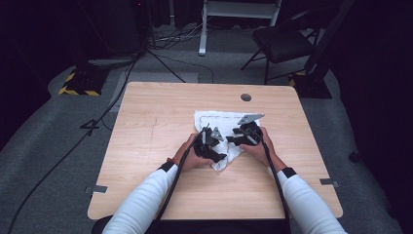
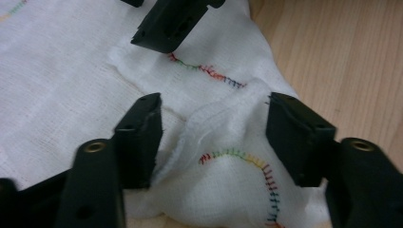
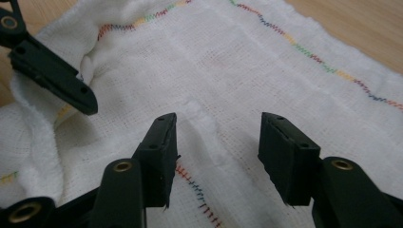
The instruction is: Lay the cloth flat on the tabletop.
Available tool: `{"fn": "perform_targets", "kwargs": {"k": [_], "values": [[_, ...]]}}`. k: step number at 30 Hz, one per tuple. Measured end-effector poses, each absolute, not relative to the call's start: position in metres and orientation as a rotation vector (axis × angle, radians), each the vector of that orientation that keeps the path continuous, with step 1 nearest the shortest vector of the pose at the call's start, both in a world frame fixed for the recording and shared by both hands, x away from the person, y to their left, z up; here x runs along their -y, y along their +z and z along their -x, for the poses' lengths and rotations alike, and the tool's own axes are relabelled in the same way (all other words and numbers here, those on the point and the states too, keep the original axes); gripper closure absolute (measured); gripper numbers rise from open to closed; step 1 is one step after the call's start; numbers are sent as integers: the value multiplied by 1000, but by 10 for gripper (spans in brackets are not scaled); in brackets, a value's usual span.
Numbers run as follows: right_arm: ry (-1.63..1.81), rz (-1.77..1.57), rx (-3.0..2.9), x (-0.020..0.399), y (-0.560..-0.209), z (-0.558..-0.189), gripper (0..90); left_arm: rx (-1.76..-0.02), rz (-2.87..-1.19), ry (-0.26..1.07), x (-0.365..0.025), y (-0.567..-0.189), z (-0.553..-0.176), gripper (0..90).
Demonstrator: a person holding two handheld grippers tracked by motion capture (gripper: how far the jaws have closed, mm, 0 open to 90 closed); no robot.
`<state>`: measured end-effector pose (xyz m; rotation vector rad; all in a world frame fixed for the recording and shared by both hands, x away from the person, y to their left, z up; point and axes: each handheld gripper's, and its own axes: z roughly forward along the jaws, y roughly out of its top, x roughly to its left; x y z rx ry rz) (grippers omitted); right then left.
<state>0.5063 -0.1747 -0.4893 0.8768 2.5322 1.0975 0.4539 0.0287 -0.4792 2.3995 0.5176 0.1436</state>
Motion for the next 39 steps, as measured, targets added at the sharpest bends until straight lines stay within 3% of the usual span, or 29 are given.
{"fn": "perform_targets", "kwargs": {"k": [3,7,12,19,25,29,39], "values": [[1068,-869,-2549,171,-493,-506,505,-516,-2423,153,-32,-480,-452,581],[1092,-846,-2592,173,-492,-506,684,-499,-2433,150,-40,-480,-450,709],[1040,-778,-2590,172,-487,-499,845,-488,-2428,187,-49,-476,-445,817],[1108,-734,-2564,187,-468,-487,851,-527,-2344,228,-74,-459,-438,810],[1099,-752,-2548,191,-465,-479,760,-518,-2349,247,-90,-455,-425,840],[1076,-724,-2564,186,-471,-479,852,-507,-2353,253,-98,-455,-418,856],[1155,-647,-2554,203,-450,-459,864,-519,-2346,270,-119,-457,-402,858]]}}
